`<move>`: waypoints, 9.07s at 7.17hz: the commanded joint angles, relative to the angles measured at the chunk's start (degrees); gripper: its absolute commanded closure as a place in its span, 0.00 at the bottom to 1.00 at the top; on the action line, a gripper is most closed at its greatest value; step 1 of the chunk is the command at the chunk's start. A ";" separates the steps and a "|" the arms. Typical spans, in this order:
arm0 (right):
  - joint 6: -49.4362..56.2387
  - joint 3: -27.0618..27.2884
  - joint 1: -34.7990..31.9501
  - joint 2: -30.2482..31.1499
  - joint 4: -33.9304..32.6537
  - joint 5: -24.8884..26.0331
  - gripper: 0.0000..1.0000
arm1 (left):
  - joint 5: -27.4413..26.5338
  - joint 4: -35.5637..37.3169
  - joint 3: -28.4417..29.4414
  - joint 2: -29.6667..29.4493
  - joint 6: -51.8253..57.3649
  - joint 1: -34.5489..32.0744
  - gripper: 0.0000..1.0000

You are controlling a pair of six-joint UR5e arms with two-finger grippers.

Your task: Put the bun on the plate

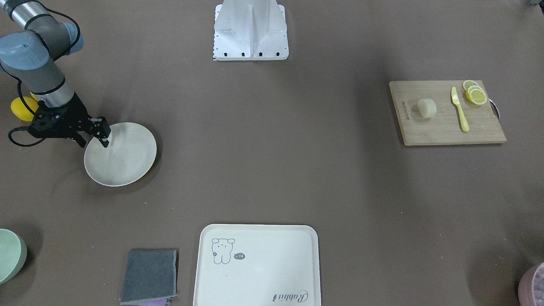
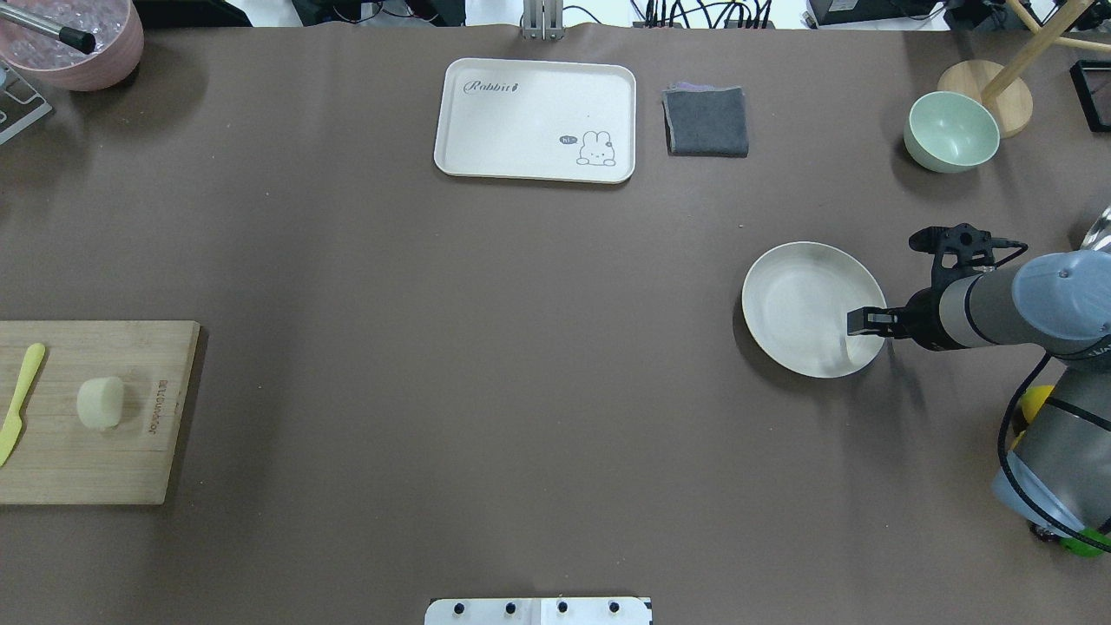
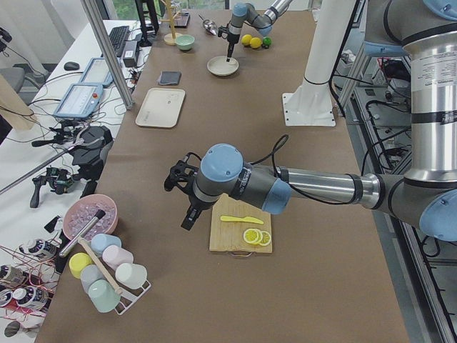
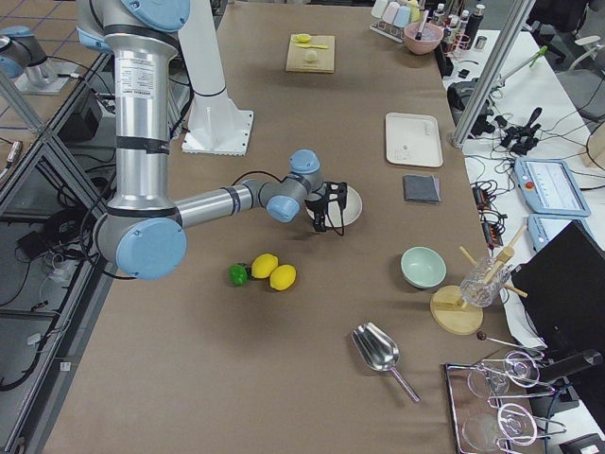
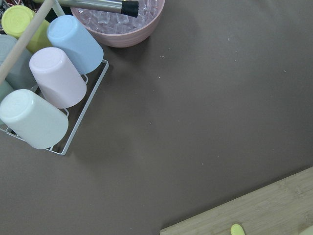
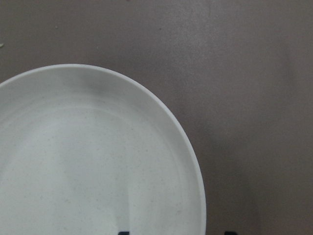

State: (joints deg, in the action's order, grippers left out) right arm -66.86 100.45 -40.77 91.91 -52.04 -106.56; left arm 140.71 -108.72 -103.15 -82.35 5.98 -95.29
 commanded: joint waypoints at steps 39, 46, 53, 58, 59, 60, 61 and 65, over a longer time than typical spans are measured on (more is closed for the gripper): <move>70.20 10.20 -49.84 6.88 -42.35 -24.66 0.00 | -41.38 -3.35 7.53 -42.45 -93.78 70.85 0.03; 70.20 9.33 -50.46 10.74 -42.35 -24.49 0.00 | -13.49 16.49 -8.64 -24.31 -53.03 38.94 0.03; 70.20 8.00 -51.34 12.68 -42.35 -24.58 0.00 | -10.64 31.12 6.92 -6.19 20.56 -7.07 0.02; 70.11 7.56 -51.34 12.60 -42.26 -24.66 0.00 | -8.79 30.32 9.38 -5.98 19.86 -7.54 0.02; 70.11 7.56 -51.34 12.51 -42.26 -24.66 0.00 | -8.96 30.32 8.33 -5.89 20.04 -7.71 0.02; 70.11 7.56 -51.34 12.51 -42.35 -24.66 0.00 | -9.31 29.97 7.62 -2.84 20.04 -7.80 0.02; 70.11 7.56 -51.34 12.59 -42.35 -24.66 0.00 | -9.14 28.31 5.88 -1.86 19.95 -7.98 0.02; 70.11 7.48 -51.34 12.51 -42.35 -24.66 0.00 | -9.23 27.68 6.21 -1.85 19.95 -7.98 0.02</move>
State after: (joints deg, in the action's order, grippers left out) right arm 3.25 107.98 -92.11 104.41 -94.39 -131.22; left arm 131.49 -80.99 -96.86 -84.23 25.94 -103.27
